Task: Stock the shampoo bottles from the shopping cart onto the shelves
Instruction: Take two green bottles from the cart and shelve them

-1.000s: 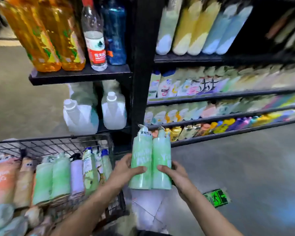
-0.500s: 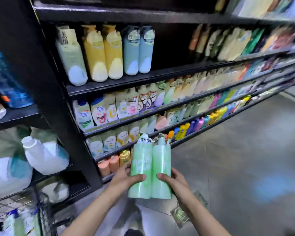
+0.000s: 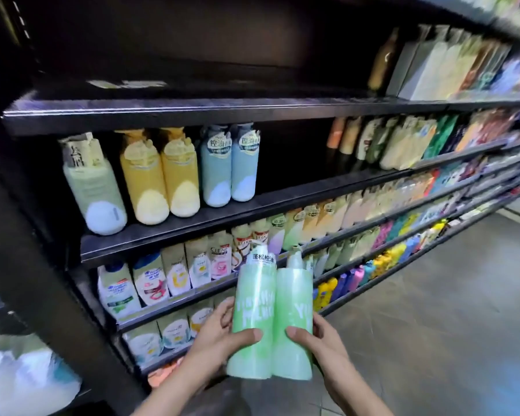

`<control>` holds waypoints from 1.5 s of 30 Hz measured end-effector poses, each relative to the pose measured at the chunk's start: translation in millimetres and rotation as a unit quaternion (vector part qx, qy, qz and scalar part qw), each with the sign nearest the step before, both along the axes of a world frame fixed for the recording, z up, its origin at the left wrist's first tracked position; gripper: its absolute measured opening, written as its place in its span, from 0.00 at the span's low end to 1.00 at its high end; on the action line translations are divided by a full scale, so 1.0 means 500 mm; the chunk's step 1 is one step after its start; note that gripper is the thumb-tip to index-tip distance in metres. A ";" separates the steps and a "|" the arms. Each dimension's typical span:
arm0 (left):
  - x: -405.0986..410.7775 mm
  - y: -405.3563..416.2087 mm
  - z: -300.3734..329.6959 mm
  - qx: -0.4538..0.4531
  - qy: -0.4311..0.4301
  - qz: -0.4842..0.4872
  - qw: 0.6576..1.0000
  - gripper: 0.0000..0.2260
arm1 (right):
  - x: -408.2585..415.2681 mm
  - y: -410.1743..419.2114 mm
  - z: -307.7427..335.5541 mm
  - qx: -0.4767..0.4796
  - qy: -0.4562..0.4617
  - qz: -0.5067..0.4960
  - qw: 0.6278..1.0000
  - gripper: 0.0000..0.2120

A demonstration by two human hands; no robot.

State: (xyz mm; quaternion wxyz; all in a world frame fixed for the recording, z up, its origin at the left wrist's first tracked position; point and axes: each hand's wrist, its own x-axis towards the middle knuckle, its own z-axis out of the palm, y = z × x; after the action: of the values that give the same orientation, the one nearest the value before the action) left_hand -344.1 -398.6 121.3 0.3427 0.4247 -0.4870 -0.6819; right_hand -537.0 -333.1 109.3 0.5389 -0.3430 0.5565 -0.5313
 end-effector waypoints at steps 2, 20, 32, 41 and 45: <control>0.000 -0.035 0.054 -0.042 0.002 0.012 0.999 0.38 | -0.007 -0.051 0.051 -0.032 0.013 0.015 0.999 0.33; 0.199 -0.246 0.510 -0.287 -0.013 0.275 0.918 0.24 | 0.191 -0.481 0.540 -0.290 0.084 0.216 0.928 0.20; 0.310 -0.381 0.572 -0.346 -0.079 0.322 0.878 0.35 | 0.324 -0.628 0.581 -0.363 0.126 0.175 0.907 0.27; 0.334 -0.444 0.534 -0.361 -0.099 0.310 0.874 0.37 | 0.350 -0.677 0.562 -0.377 0.157 0.188 0.893 0.34; 0.333 -0.458 0.524 -0.374 -0.175 0.344 0.843 0.37 | 0.349 -0.690 0.569 -0.365 0.191 0.207 0.887 0.33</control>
State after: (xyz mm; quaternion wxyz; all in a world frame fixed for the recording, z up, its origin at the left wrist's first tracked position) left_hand -177.5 -627.8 383.2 0.5974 0.5169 -0.5792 -0.2011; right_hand -362.7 -678.1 393.7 0.3563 -0.7180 0.3316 -0.4976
